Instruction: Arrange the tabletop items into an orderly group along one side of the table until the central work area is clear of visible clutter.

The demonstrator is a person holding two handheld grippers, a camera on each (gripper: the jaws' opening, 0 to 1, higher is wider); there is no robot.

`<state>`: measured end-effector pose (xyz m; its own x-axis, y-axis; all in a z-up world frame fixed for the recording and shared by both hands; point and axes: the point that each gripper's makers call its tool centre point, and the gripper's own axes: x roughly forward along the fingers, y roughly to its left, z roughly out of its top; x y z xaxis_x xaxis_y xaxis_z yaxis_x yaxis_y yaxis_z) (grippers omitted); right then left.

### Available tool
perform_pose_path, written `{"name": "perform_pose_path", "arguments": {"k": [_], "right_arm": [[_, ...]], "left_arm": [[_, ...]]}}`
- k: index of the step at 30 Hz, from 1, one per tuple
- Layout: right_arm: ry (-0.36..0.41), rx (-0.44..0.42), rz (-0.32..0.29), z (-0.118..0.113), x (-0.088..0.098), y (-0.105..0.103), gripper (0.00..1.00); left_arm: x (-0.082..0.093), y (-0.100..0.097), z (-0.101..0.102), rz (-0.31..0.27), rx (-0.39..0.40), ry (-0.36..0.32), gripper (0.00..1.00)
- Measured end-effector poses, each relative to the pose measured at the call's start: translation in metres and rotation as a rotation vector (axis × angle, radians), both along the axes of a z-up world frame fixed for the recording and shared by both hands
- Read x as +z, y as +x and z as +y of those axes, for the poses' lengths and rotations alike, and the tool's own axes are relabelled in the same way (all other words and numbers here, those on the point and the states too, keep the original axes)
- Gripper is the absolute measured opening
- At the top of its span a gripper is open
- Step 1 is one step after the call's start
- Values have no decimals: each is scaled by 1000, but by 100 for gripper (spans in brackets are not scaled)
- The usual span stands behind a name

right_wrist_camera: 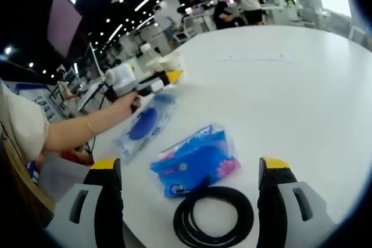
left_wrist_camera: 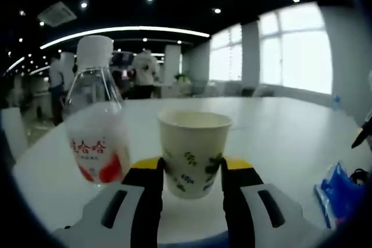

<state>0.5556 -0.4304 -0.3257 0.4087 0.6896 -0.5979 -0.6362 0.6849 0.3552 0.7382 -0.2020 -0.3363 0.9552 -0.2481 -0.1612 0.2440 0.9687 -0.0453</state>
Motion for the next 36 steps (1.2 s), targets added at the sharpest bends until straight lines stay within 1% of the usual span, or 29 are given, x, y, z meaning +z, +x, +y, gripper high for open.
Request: {"name": "perform_pose_path", "arguments": {"k": [2, 11, 14, 19, 25, 30, 33, 36], "right_arm": [[0, 0, 1, 0, 0, 0, 97], [-9, 6, 6, 0, -5, 0, 96], [-7, 9, 6, 2, -5, 1, 96], [-10, 15, 11, 3, -6, 0, 95], [-10, 10, 25, 3, -9, -1, 94], [-12, 21, 36, 4, -11, -4, 92], [-7, 17, 36, 5, -11, -4, 92], [8, 17, 35, 6, -8, -5, 93]], "left_arm": [[-3, 0, -1, 13, 0, -16, 36], [-15, -1, 0, 41, 5, -11, 37], [-17, -1, 0, 49, 5, -25, 37], [-22, -2, 1, 68, 9, -8, 37], [-22, -2, 0, 69, 5, -23, 37], [-23, -3, 1, 73, 8, -21, 37], [-22, -4, 1, 70, 9, -17, 38], [-22, -5, 1, 74, 9, -7, 43]]}}
